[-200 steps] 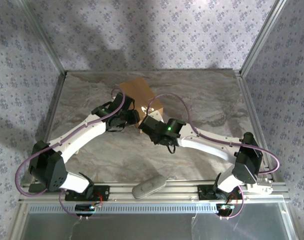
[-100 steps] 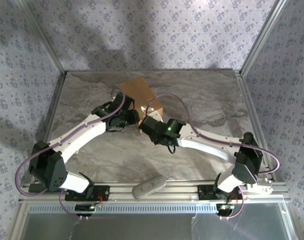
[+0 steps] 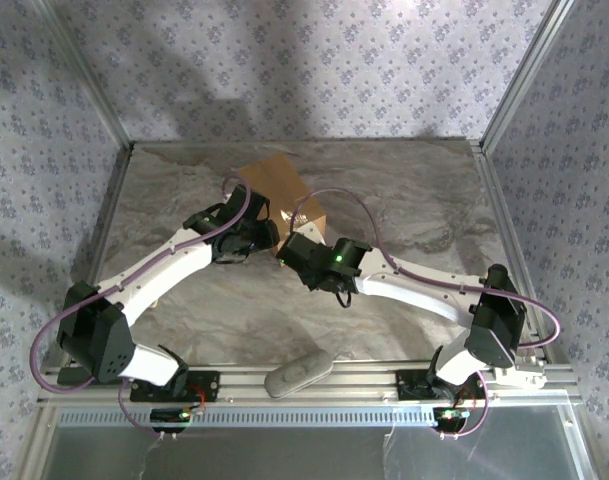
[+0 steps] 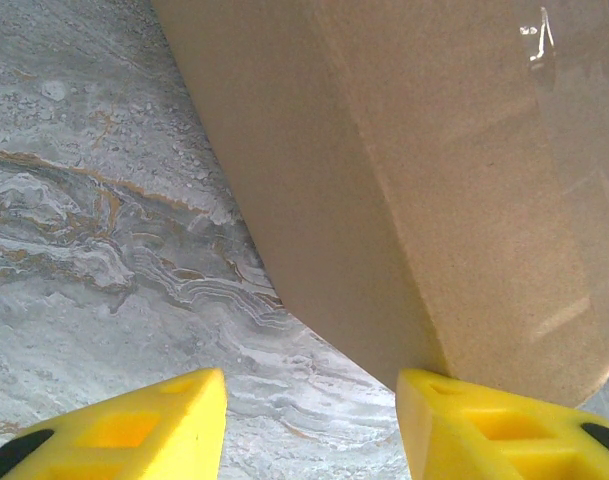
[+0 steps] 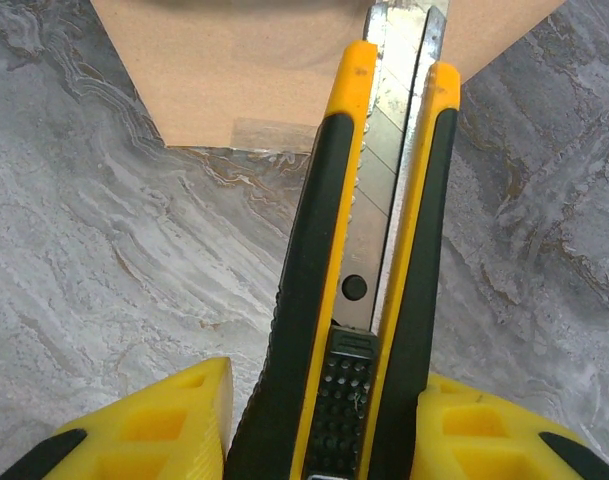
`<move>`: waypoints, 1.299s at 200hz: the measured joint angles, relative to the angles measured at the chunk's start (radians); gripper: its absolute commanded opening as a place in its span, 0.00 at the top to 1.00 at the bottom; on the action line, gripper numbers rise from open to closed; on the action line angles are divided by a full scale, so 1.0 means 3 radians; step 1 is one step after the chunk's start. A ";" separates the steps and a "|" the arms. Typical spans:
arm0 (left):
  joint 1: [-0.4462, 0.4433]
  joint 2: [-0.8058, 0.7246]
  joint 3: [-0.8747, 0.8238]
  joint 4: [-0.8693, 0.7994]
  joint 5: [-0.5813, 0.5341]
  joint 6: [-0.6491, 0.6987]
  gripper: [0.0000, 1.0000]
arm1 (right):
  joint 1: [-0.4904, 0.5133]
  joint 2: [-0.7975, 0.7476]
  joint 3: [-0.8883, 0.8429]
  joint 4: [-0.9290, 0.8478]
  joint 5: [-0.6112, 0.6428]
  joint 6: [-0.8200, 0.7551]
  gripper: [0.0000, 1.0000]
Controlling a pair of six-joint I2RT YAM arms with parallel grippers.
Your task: Unpack the express box
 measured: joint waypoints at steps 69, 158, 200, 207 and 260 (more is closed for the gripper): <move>0.0000 0.0000 0.0014 -0.0033 -0.0011 0.0000 0.49 | 0.0024 0.0000 0.0019 0.0014 0.0000 -0.0001 1.00; 0.0000 0.0003 0.0038 -0.0106 -0.0036 -0.0001 0.49 | 0.0067 0.0014 0.0051 0.0017 0.0001 -0.0013 1.00; 0.0000 0.0004 0.0043 -0.0111 -0.0036 0.0000 0.49 | 0.0074 0.0019 0.0051 0.0018 0.0000 -0.0013 1.00; 0.0000 0.0004 0.0043 -0.0111 -0.0036 0.0000 0.49 | 0.0074 0.0019 0.0051 0.0019 0.0000 -0.0013 1.00; 0.0000 0.0003 0.0045 -0.0111 -0.0037 0.0003 0.49 | 0.0074 0.0019 0.0051 -0.0017 0.0055 0.0015 1.00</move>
